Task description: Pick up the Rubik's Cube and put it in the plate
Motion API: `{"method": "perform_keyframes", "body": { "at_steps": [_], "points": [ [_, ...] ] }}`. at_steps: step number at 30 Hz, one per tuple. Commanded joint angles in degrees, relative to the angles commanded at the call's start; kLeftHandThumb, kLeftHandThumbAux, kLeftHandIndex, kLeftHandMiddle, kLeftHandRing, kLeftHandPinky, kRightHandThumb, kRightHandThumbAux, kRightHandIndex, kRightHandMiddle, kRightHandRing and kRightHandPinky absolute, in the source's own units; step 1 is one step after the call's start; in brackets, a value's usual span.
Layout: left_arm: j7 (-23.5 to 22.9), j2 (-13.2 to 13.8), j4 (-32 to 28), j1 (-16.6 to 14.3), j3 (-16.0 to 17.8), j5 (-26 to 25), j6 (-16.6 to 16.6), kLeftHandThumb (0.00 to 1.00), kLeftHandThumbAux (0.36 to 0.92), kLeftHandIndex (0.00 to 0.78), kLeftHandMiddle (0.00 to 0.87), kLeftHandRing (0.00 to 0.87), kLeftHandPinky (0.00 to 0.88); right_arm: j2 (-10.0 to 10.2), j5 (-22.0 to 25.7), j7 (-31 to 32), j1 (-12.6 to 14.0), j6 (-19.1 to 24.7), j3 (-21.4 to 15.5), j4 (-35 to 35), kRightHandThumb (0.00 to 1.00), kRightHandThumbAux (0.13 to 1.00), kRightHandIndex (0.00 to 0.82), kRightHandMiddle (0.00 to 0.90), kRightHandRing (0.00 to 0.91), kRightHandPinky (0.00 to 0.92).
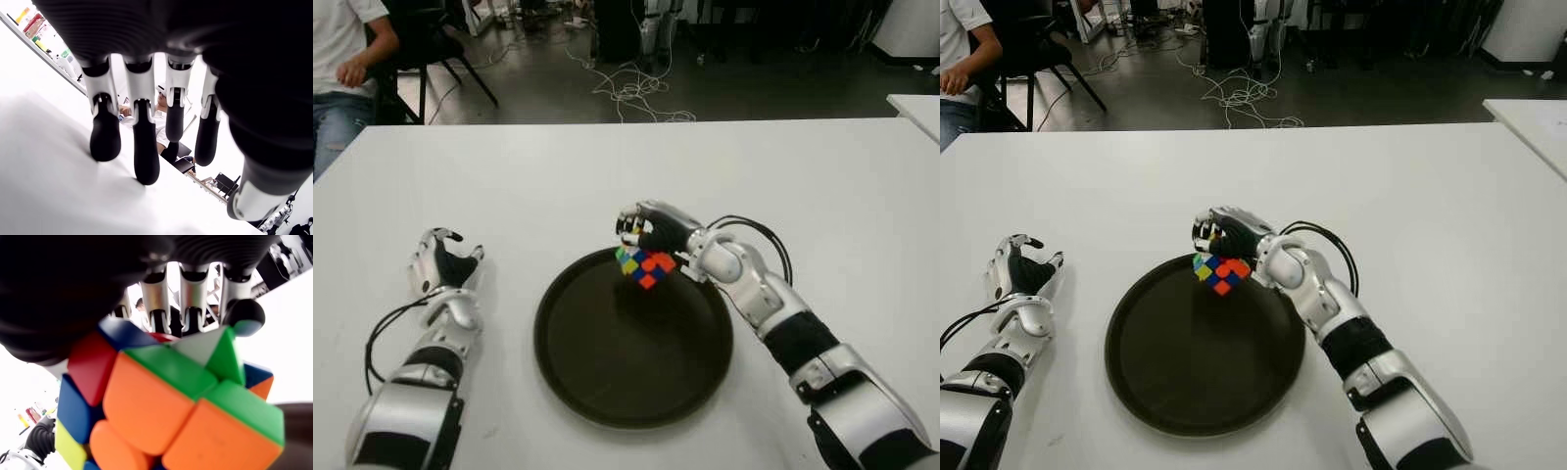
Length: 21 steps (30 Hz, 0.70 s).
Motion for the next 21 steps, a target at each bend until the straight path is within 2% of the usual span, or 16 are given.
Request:
{"method": "perform_keyframes", "body": {
  "at_steps": [3,7,21],
  "points": [
    [-0.16,-0.01,-0.01,0.01,0.09,-0.13,-0.11,0.698,0.712,0.411,0.221,0.231,0.254,-0.05,0.16,0.64,0.68,0.58,0.08,-0.9,0.694,0.729,0.432,0.733,0.748,0.745],
    [-0.55,-0.01,-0.01,0.01,0.23,-0.31,-0.2,0.7,0.711,0.413,0.217,0.225,0.247,0.86,-0.23,0.05,2.18,0.8,0.95,-0.18,0.694,0.729,0.432,0.734,0.751,0.748],
    [-0.01,0.15,-0.05,0.11,-0.25,0.22,-0.59,0.703,0.709,0.414,0.218,0.228,0.252,1.07,1.86,4.43,3.09,1.32,1.31,-1.2,0.692,0.732,0.432,0.738,0.76,0.757]
  ]
}}
